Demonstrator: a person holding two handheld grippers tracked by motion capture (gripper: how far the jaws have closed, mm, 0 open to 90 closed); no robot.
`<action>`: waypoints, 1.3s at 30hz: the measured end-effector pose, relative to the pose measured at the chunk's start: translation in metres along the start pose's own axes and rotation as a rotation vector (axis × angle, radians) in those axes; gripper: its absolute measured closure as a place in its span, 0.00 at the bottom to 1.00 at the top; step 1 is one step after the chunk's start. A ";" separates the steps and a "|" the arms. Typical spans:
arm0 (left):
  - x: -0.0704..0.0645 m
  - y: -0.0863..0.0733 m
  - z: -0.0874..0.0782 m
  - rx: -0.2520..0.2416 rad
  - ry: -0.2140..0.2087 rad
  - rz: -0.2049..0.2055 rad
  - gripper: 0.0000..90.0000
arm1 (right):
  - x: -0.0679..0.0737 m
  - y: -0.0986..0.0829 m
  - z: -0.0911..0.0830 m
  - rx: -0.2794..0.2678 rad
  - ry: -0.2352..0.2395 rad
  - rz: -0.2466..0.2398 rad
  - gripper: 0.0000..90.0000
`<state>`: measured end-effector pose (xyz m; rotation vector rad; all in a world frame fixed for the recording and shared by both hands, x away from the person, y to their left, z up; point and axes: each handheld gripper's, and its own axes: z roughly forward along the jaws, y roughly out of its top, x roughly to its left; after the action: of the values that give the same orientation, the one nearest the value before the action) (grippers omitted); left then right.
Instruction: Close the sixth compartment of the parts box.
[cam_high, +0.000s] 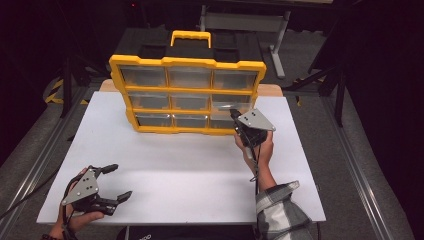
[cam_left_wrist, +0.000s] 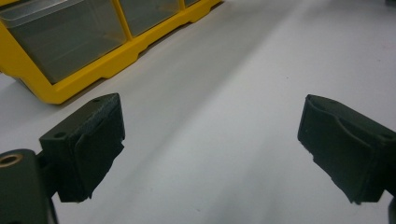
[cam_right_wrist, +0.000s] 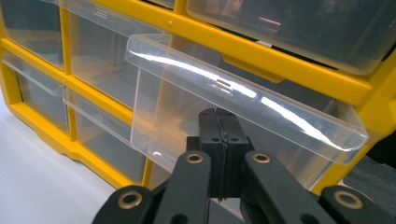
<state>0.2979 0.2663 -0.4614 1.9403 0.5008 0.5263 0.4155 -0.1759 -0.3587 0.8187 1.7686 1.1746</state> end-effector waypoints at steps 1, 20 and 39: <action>0.000 0.000 0.000 0.000 0.000 0.000 0.09 | 0.000 0.000 0.000 0.002 0.000 0.000 1.00; 0.000 0.000 0.000 0.003 -0.003 0.001 0.09 | -0.004 0.007 0.014 0.033 -0.024 -0.010 1.00; -0.001 0.000 -0.001 -0.004 -0.003 -0.003 0.09 | -0.007 0.007 0.024 0.035 -0.040 0.012 1.00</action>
<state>0.2968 0.2662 -0.4614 1.9356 0.5004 0.5223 0.4408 -0.1703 -0.3551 0.8691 1.7575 1.1306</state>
